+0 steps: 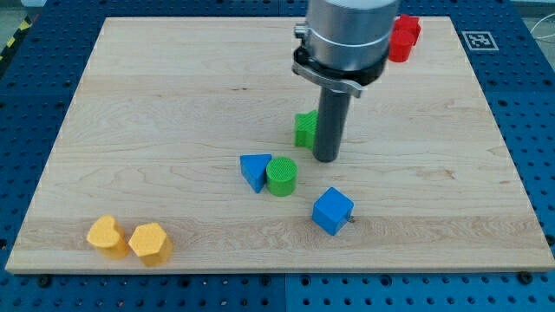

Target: Slide the green circle and the blue triangle left a bit

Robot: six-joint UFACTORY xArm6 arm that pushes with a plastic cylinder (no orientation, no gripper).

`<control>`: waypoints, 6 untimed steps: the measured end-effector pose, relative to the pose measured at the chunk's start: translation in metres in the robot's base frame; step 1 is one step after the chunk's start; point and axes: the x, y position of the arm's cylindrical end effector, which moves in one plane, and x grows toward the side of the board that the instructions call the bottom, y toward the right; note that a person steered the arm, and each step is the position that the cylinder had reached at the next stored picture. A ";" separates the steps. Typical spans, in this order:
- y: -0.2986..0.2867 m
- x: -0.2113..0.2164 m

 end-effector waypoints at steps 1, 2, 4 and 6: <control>-0.010 -0.024; -0.010 -0.048; 0.003 -0.053; 0.018 0.008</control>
